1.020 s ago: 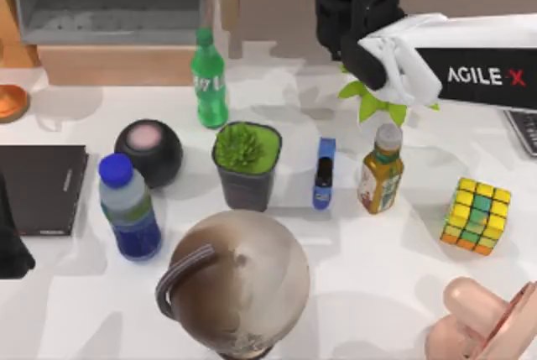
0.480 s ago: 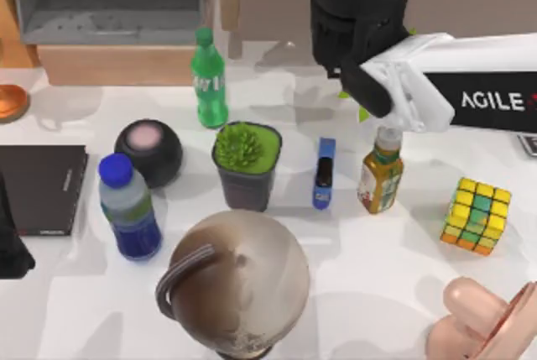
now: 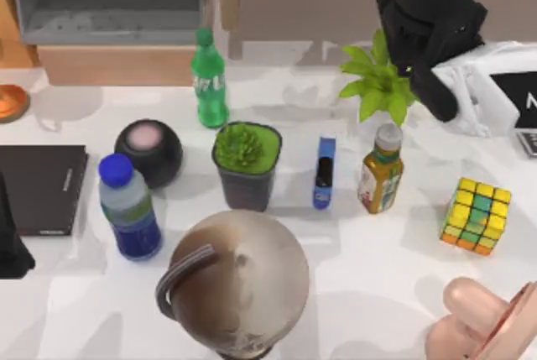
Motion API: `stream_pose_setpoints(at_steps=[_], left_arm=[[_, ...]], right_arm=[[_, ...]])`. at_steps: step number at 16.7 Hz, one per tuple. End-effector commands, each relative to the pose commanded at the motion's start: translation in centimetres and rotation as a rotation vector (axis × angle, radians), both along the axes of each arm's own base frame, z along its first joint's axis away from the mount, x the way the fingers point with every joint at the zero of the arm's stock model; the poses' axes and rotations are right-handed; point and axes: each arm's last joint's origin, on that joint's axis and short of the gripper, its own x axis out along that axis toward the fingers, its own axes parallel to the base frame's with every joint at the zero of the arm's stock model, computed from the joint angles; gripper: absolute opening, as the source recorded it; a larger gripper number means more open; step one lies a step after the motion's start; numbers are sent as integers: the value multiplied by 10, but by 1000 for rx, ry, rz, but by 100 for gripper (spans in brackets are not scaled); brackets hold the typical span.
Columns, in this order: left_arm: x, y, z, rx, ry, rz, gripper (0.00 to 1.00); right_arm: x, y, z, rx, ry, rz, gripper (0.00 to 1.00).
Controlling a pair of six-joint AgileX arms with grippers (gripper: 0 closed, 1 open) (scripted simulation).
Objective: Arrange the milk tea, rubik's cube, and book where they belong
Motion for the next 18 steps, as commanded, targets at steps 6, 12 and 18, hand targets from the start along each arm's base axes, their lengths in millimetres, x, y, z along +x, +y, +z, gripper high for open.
stream_pose_setpoints(at_steps=[6, 12, 18], left_arm=[[0, 0, 0, 0, 0, 0, 100], [0, 0, 0, 0, 0, 0, 100], [0, 0, 0, 0, 0, 0, 100]], right_arm=[[3, -177, -13, -25, -67, -16, 0], [-55, -330, -49, -125, 47, -29, 0], [-105, -388, -104, -70, 255, 2, 0]])
